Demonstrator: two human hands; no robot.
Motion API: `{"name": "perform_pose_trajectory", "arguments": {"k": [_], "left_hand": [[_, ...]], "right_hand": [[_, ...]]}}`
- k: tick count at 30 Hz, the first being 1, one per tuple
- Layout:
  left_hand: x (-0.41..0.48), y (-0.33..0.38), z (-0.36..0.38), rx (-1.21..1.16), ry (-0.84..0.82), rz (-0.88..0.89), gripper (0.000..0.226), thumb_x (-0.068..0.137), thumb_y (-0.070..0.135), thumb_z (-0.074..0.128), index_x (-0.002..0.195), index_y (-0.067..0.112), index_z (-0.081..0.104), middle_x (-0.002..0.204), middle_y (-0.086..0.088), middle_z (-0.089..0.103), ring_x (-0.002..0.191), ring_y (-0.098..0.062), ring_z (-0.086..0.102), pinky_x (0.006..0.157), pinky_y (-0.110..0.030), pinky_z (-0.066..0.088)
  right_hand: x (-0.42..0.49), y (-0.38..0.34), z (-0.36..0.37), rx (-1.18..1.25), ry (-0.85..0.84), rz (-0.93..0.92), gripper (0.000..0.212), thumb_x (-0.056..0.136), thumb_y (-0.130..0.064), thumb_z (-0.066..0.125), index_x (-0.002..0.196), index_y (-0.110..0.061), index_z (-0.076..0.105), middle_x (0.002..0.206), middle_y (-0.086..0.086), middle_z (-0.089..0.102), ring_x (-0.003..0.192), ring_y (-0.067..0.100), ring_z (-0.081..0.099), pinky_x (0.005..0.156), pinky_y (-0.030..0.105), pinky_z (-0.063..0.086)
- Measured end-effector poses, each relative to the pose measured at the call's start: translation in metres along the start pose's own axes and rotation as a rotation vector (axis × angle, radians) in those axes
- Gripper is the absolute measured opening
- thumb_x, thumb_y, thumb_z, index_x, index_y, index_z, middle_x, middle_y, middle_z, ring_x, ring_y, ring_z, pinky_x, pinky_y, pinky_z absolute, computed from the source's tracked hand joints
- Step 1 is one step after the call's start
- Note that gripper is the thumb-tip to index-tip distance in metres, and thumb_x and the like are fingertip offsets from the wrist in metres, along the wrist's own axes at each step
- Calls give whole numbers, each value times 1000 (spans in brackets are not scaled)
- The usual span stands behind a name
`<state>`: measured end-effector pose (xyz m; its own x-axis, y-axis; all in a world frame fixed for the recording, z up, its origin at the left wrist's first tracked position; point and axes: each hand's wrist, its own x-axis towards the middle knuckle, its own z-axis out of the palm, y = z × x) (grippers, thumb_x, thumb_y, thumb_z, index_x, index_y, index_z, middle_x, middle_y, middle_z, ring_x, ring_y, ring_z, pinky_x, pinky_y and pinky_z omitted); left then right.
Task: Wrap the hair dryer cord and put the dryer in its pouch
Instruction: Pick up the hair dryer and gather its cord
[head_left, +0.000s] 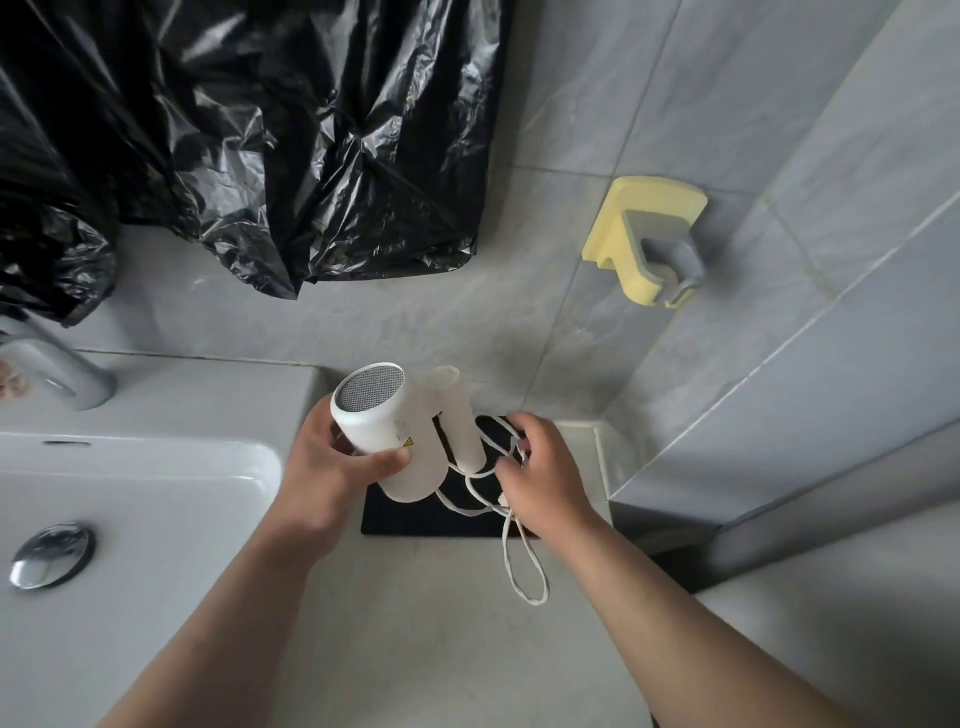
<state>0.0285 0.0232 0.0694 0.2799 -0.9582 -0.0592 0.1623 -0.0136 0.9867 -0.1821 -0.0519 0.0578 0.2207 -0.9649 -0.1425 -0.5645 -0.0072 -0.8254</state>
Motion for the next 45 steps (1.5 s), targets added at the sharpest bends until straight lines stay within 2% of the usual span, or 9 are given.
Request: {"name": "perform_pose_trajectory", "arguments": {"k": [3, 8, 17, 21, 25, 31, 35, 40, 45], "left_hand": [[-8, 12, 4, 8, -1, 26, 74, 55, 14, 88, 124, 12, 59, 115, -14, 71, 108, -33, 68, 87, -44, 55], [-25, 35, 9, -13, 12, 71, 70, 49, 17, 88, 115, 22, 64, 111, -8, 73, 105, -28, 70, 88, -45, 55], [-51, 64, 9, -106, -27, 118, 75, 52, 11, 88, 123, 10, 61, 117, -18, 70, 111, -36, 66, 89, -47, 55], [-62, 79, 16, -185, -50, 127, 68, 57, 2, 84, 120, 11, 63, 110, -12, 73, 103, -28, 70, 79, -31, 57], [-72, 87, 21, -221, -49, 113, 78, 50, 21, 96, 121, 15, 64, 112, -13, 73, 105, -27, 70, 81, -30, 57], [-89, 88, 25, -236, -19, 113, 50, 68, -1, 69, 111, 24, 70, 104, -8, 75, 99, -23, 71, 78, -29, 58], [-99, 92, 27, -248, -3, 111, 59, 62, 9, 83, 118, 17, 64, 105, -7, 73, 100, -24, 70, 84, -33, 57], [-114, 84, 30, -208, 22, 62, 51, 70, 2, 70, 119, 16, 64, 106, -8, 73, 102, -25, 69, 89, -37, 54], [-132, 77, 30, -174, 8, 21, 60, 67, 3, 74, 124, 15, 63, 109, -9, 74, 104, -26, 70, 79, -30, 56]], "right_hand": [[-2, -35, -10, -41, -53, -140, 43, 87, -22, 57, 130, -24, 56, 123, -16, 55, 116, 2, 50, 100, 21, 39], [-9, -57, -20, -134, -264, -125, 27, 86, -27, 50, 111, -32, 59, 101, -12, 68, 94, 13, 63, 86, 38, 53], [-31, -64, -32, -111, -317, -151, 40, 80, -40, 62, 119, -35, 53, 106, -14, 67, 97, 9, 64, 89, 38, 53], [-37, -64, -36, -53, -301, -118, 45, 69, -43, 66, 113, -41, 58, 104, -18, 68, 97, 5, 65, 88, 36, 55], [-47, -64, -46, 13, -308, -91, 37, 66, -48, 67, 99, -31, 65, 88, -9, 69, 82, 10, 67, 71, 30, 54], [-77, -33, -48, 88, -325, -9, 30, 65, -44, 77, 85, -26, 64, 70, -3, 58, 64, 16, 60, 66, 33, 52], [-109, 1, -42, -33, -331, 40, 28, 77, -41, 72, 77, -17, 57, 63, -8, 45, 57, 9, 45, 60, 25, 42], [-153, 23, -36, -142, -366, 65, 25, 92, -41, 58, 80, -20, 58, 60, -22, 64, 52, -6, 60, 52, 16, 42], [-171, 28, -33, -233, -427, 95, 22, 86, -27, 46, 78, -8, 53, 74, 7, 61, 67, 23, 56, 67, 37, 49]]}}
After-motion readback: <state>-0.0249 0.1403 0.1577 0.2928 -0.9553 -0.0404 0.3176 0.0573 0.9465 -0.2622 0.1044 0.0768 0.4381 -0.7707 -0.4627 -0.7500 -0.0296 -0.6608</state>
